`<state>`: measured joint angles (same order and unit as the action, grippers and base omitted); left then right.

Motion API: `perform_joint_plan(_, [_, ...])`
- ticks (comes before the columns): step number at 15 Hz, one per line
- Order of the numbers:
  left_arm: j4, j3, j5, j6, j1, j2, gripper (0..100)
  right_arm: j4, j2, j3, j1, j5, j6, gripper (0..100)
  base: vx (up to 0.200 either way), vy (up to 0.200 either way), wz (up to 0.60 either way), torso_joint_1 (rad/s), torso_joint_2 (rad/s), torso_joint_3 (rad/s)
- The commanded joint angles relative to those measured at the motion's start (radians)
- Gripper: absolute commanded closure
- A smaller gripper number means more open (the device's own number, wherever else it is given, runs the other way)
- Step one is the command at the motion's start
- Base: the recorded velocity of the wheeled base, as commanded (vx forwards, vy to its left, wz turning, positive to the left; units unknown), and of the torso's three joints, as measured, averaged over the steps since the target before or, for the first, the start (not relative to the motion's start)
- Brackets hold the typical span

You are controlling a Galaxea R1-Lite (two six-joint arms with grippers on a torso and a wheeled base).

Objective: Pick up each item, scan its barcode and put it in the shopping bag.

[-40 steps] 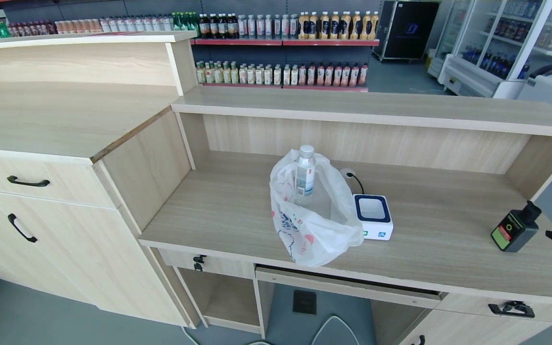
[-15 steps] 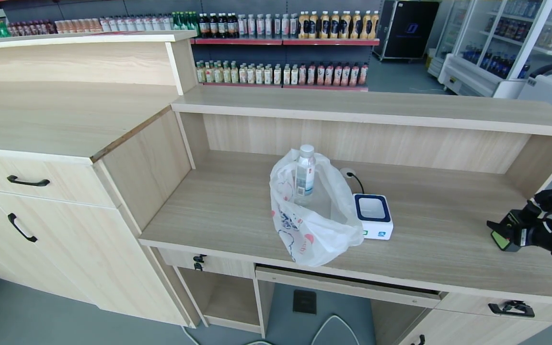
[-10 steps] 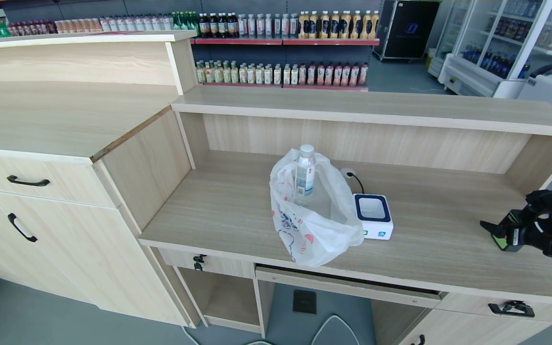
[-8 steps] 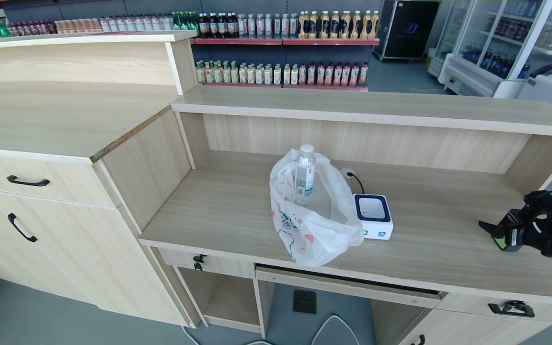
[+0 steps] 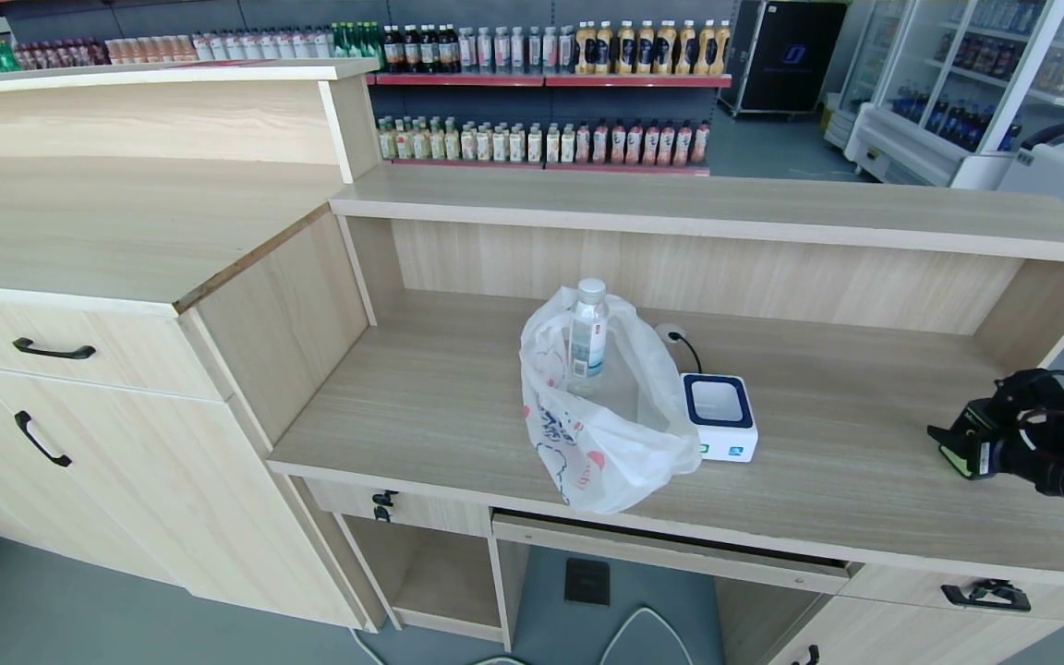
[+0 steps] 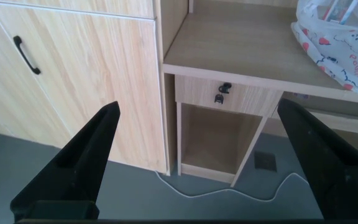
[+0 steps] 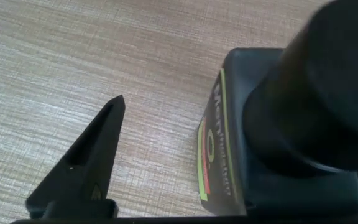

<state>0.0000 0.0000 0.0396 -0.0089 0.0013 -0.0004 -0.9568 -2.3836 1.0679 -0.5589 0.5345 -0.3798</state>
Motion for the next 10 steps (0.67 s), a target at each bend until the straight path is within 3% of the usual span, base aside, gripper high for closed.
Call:
perform_joint_plan(1, [0.000,0.000,0.000,0.000,0.000,0.000,0,-0.020,0.001,0.001,0.001,0.001,-0.001,100,0.000,0.000,0.00,0.000,0.00,0.000])
perform_joint_plan(4, [0.000,0.000,0.000,0.000,0.000,0.000,0,-0.065,0.012,0.001,0.008,-0.004,-0.028,100,0.000,0.000,0.00,0.000,0.00,0.000])
perform_joint_plan(7, [0.000,0.000,0.000,0.000,0.000,0.000,0,-0.082,0.141,-0.026,0.011,-0.042,-0.249,100,0.000,0.000,0.00,0.000,0.00,0.000])
perform_joint_plan(10, [0.000,0.000,0.000,0.000,0.000,0.000,0,-0.089,0.416,-0.154,0.056,-0.036,-0.406,100,0.000,0.000,0.00,0.000,0.00,0.000])
